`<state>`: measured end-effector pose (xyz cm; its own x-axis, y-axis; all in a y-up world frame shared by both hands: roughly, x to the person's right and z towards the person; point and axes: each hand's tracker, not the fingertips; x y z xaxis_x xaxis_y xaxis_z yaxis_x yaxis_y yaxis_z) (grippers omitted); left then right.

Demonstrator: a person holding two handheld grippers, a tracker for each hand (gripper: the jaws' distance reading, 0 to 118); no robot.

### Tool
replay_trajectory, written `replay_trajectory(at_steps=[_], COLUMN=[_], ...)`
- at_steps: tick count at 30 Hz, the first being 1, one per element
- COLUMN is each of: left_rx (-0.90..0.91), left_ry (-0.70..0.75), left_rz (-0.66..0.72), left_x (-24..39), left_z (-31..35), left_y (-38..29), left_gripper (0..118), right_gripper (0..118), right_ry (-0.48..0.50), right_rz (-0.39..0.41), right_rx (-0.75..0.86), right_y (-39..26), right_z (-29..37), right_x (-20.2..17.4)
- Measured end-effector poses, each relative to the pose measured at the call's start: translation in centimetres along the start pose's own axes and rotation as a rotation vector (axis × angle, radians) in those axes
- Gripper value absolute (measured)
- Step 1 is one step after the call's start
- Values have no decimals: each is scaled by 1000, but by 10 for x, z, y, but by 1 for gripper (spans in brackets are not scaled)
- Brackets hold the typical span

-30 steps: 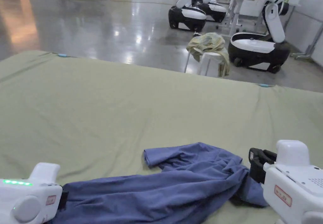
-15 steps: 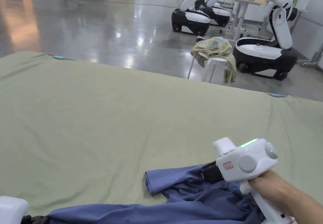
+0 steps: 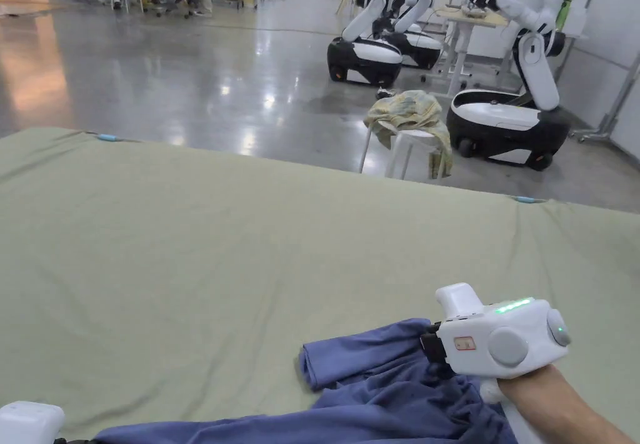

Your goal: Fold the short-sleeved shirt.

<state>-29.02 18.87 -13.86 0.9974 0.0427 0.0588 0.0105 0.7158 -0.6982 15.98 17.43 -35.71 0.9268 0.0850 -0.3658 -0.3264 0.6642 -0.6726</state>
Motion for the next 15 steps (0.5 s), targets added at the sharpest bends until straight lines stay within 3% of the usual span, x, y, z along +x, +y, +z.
replay_trajectory(at_steps=[7,15], left_rx=[78,276], left_ry=[24,20], left_rz=[-15,4], left_x=[3,11], left_z=[14,49], left_y=[11,104], left_gripper=[7,6], right_gripper=[3,3], right_ry=[-96,-213], right_rz=[-138,-157], right_rx=[174,440], right_y=[-14,19], right_z=[88,236], right_x=[18,42])
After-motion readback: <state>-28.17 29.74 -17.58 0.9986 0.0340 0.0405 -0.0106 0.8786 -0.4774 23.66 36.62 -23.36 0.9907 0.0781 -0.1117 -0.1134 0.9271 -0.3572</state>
